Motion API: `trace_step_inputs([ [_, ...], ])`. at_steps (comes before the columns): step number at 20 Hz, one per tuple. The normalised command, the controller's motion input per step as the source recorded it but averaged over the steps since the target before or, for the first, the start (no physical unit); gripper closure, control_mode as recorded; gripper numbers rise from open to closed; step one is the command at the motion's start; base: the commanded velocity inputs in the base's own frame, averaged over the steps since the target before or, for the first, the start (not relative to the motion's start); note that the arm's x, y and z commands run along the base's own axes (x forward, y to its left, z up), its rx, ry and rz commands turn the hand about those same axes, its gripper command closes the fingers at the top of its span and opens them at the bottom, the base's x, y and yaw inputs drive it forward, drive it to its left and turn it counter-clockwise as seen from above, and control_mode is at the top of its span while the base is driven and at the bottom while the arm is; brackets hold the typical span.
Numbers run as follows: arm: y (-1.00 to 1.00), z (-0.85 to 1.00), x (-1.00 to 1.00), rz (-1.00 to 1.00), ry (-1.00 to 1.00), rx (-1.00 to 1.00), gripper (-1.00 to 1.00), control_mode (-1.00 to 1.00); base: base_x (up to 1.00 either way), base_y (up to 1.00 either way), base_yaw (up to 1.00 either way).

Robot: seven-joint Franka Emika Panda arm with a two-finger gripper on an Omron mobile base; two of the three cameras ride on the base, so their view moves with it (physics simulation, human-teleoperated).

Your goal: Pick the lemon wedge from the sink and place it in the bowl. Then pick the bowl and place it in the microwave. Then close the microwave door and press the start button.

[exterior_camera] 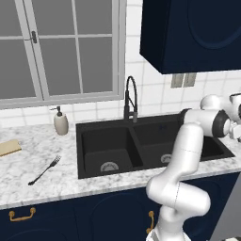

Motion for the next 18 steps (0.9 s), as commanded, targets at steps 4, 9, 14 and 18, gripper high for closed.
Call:
trace_step_inputs([
  [4, -0.36, -0.41, 0.28, 0.12, 0.1, -0.05, -1.0, -1.0, 0.0, 0.0, 0.0],
  [9, -0.57, -0.34, 0.01, 0.19, 0.07, 0.0, -1.0, -1.0, 0.0, 0.0, 0.0],
  [14, -0.5, -0.24, -0.08, 0.09, 0.01, 0.0, -1.0, -1.0, 0.0, 0.0, 0.0],
  [18, -0.46, -0.73, 0.0, 0.07, 0.08, 0.0, 1.0, -1.0, 0.0, 0.0, 0.0],
])
